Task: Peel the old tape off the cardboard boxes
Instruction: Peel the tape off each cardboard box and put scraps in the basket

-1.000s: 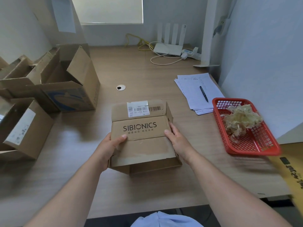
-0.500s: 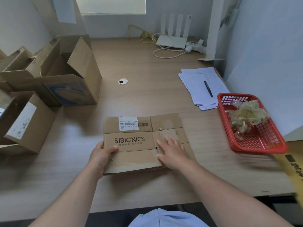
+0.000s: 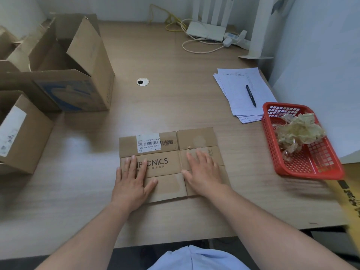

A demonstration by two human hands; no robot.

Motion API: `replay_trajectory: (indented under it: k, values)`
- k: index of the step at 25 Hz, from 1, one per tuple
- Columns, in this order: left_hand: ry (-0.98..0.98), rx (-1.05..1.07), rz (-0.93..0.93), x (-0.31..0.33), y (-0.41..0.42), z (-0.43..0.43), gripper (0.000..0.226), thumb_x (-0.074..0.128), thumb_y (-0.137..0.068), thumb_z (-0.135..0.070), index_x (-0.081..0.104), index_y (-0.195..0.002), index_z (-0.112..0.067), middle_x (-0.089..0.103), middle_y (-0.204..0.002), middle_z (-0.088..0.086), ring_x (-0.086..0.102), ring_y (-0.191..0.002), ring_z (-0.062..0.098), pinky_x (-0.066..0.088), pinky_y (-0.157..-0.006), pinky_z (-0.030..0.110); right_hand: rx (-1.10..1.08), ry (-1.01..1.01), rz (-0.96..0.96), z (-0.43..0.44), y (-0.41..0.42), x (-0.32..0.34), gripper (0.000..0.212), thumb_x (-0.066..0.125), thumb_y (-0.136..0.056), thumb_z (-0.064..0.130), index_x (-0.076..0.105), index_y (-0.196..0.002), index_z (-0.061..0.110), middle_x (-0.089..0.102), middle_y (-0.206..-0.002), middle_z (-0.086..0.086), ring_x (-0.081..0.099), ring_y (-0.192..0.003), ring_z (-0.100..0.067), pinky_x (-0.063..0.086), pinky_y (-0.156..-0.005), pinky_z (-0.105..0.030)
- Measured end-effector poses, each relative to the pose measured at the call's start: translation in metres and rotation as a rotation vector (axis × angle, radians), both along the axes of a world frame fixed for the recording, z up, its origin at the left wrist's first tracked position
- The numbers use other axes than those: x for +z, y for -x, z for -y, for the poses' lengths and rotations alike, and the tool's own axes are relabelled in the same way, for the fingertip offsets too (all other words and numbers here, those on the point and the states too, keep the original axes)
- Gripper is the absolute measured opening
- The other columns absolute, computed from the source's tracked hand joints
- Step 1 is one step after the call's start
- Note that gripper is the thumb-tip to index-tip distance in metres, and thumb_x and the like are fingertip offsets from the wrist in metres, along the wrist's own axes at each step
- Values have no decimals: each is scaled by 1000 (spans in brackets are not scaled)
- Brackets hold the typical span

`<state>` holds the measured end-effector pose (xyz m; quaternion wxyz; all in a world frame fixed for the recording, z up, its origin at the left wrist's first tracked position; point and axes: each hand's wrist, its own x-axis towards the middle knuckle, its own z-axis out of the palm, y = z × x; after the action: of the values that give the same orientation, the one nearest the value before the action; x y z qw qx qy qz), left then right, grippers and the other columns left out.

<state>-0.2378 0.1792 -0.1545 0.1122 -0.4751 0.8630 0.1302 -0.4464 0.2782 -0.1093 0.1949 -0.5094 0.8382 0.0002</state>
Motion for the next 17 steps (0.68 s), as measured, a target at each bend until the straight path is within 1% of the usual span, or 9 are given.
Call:
replay_trajectory:
  k: [3, 5, 6, 8, 11, 13, 14, 16, 17]
  values:
    - [33, -19, -4, 1, -2, -1, 92, -24, -65, -81, -25, -142, -31, -38, -146, 1, -42, -131, 17, -19, -114, 42, 88, 24, -72, 19, 0, -9, 68, 28, -94, 59, 2, -151, 34, -13, -159, -1, -15, -145, -24, -9, -116, -48]
    - [52, -14, -4, 0, -1, -3, 95, -34, -59, -78, -26, -141, -30, -37, -147, 1, -41, -133, 18, -22, -112, 40, 186, 49, -100, 33, -4, -18, 68, 23, -94, 62, -2, -150, 35, -17, -159, 1, -19, -144, -23, -15, -113, -49]
    - [58, -6, -7, -1, -1, -4, 94, -36, -60, -77, -24, -141, -30, -35, -148, 2, -40, -134, 18, -22, -112, 40, 229, 47, -111, 38, -6, -24, 67, 20, -94, 63, -4, -150, 35, -18, -158, 1, -20, -144, -22, -17, -112, -49]
    - [94, -9, -6, -1, 0, -6, 91, -32, -64, -76, -23, -142, -30, -33, -149, 2, -38, -135, 17, -21, -113, 41, 267, 50, -147, 40, -7, -35, 67, 14, -93, 63, -7, -149, 35, -17, -159, 2, -21, -144, -22, -17, -112, -49]
    - [118, -11, 3, -4, -1, -5, 82, -12, -75, -75, -17, -144, -31, -27, -152, 2, -32, -139, 17, -18, -115, 42, 262, 68, -186, 38, -6, -49, 68, 2, -88, 65, -9, -149, 36, -15, -159, 5, -19, -144, -21, -20, -111, -48]
    - [118, -7, -4, -6, -1, -6, 83, -10, -75, -75, -14, -145, -31, -24, -153, 2, -28, -141, 17, -16, -116, 43, 257, 66, -185, 38, -7, -52, 70, -2, -85, 65, -9, -149, 37, -15, -159, 6, -20, -144, -20, -24, -109, -46]
    - [104, -1, -3, -6, -1, -5, 85, -14, -73, -77, -15, -144, -30, -25, -153, 2, -28, -141, 18, -16, -116, 43, 259, 63, -180, 39, -7, -52, 69, 0, -86, 65, -8, -149, 36, -15, -159, 6, -20, -144, -20, -26, -108, -46]
    - [79, 7, 28, -5, 0, -5, 87, -21, -68, -79, -23, -141, -31, -31, -150, 1, -32, -138, 17, -17, -116, 43, 263, 64, -144, 41, -6, -48, 67, 11, -91, 63, -5, -150, 36, -14, -159, 5, -20, -144, -21, -25, -108, -46]
    - [64, 7, 55, -5, 1, -3, 85, -18, -69, -79, -27, -139, -32, -35, -149, 0, -35, -137, 17, -16, -116, 43, 278, 59, -103, 42, -4, -45, 66, 17, -92, 62, -3, -150, 36, -13, -159, 4, -20, -144, -20, -23, -109, -46]
